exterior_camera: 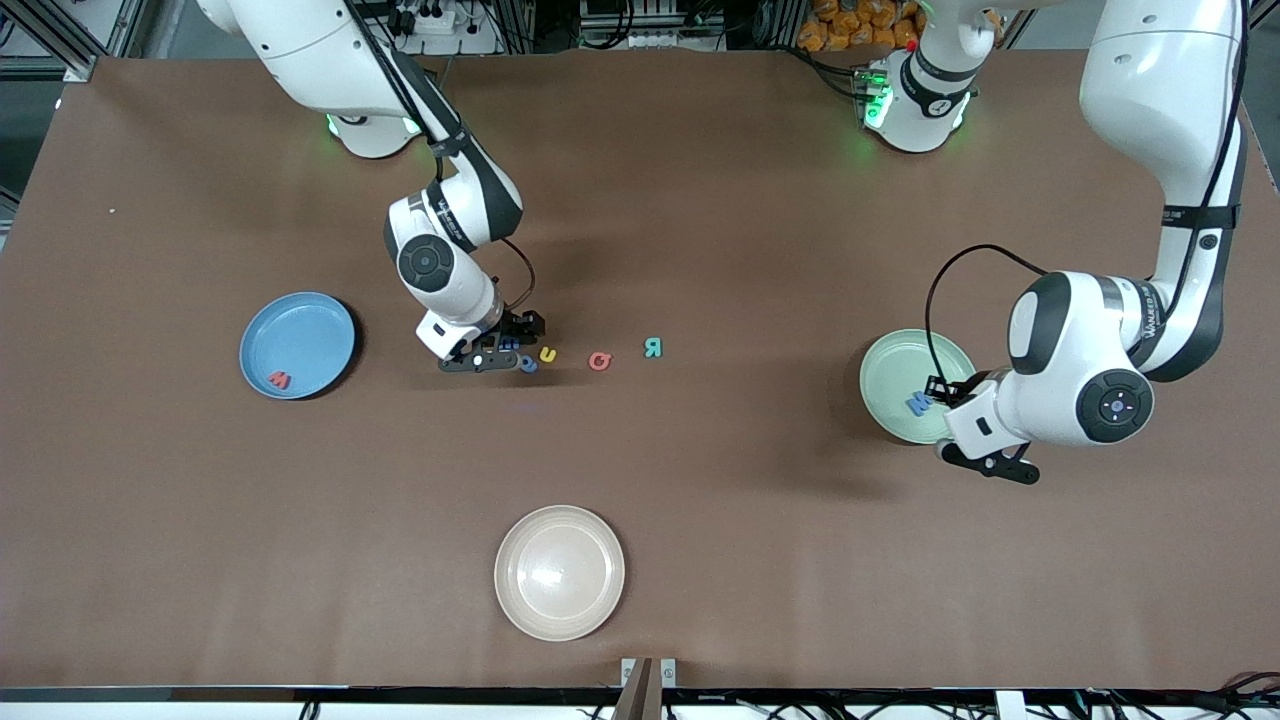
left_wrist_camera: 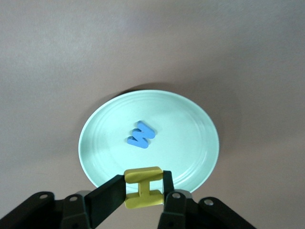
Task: Sort upper and lower case letters into plates
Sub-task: 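Drop the H on the green plate while the right gripper drops E on blue plate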
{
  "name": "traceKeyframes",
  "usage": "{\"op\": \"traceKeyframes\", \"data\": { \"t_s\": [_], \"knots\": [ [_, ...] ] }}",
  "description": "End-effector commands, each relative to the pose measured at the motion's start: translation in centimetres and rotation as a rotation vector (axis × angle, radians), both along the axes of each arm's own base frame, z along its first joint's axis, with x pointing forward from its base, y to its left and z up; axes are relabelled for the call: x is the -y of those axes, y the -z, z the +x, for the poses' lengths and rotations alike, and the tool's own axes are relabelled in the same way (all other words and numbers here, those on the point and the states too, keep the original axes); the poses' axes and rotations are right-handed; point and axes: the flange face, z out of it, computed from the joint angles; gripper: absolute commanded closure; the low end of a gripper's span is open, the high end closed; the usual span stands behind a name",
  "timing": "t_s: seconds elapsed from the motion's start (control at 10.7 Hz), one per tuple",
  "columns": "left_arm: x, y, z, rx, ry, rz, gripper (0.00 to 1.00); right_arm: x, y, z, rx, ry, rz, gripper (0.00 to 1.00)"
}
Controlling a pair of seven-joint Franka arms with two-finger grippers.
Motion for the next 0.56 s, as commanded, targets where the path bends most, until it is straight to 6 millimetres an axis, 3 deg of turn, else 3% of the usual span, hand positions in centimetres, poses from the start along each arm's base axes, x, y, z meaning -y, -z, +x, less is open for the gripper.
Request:
{"op": "traceKeyframes", "data": {
  "t_s": [0.0, 0.09, 0.28, 0.37, 0.47],
  "knots": [
    [-1.2, 1.4, -0.7, -0.014, -0.020, -0.013, 0.94, -0.1, -0.1, -0.2, 0.008, 0.026, 0.002, 0.20],
    [-1.4, 2.4, -1.0, -0.023, -0.026, -0.013, 0.90, -0.1, -0.1, -0.2, 0.007, 0.025, 0.002, 0.33],
    [-1.6, 3.6, -1.2, -0.037, -0.048, -0.015, 0.59, -0.1, 0.0, -0.3, 0.004, 0.025, 0.002, 0.60],
    [-1.4, 4.0, -1.4, -0.043, -0.080, -0.004, 0.28, 0.0, 0.0, -0.2, 0.005, 0.027, 0.001, 0.71],
    [-1.2, 4.1, -1.4, -0.045, -0.086, -0.001, 0.11, 0.2, -0.1, -0.1, 0.004, 0.033, 0.002, 0.76]
  ]
}}
